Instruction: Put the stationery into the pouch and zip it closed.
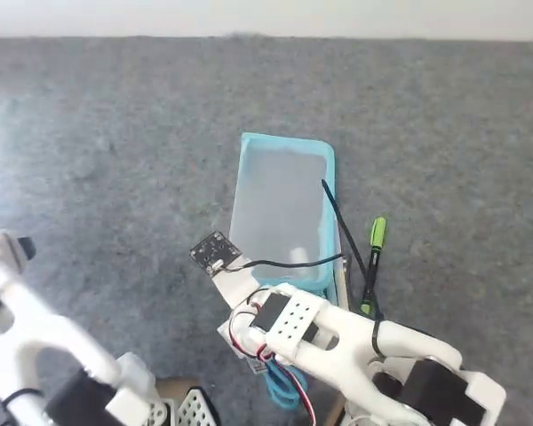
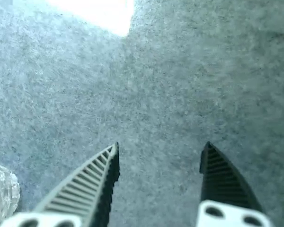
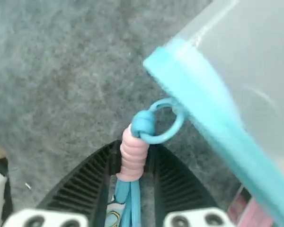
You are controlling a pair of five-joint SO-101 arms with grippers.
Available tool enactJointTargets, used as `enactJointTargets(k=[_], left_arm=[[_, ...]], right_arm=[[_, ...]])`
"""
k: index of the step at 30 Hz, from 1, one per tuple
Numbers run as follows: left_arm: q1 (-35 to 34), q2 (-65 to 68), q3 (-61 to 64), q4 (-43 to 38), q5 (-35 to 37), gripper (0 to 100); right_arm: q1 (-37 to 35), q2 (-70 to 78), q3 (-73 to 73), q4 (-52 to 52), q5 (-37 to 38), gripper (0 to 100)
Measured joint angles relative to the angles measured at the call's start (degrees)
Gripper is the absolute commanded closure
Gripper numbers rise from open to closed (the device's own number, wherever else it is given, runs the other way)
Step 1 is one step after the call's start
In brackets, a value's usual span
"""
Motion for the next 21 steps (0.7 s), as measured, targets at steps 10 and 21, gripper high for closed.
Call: enactJointTargets(k=[10,21], left_arm=[[6.7,0.0,0.4,2.2,0.0,73],[37.0,-5.8,-10.2,25.0,2.8,73]], right_arm=[[17.1,-7.9,-7.8,17.5,27.4,99.2],[26.0,-19.1,-35.5,44.2,39.6,99.2]])
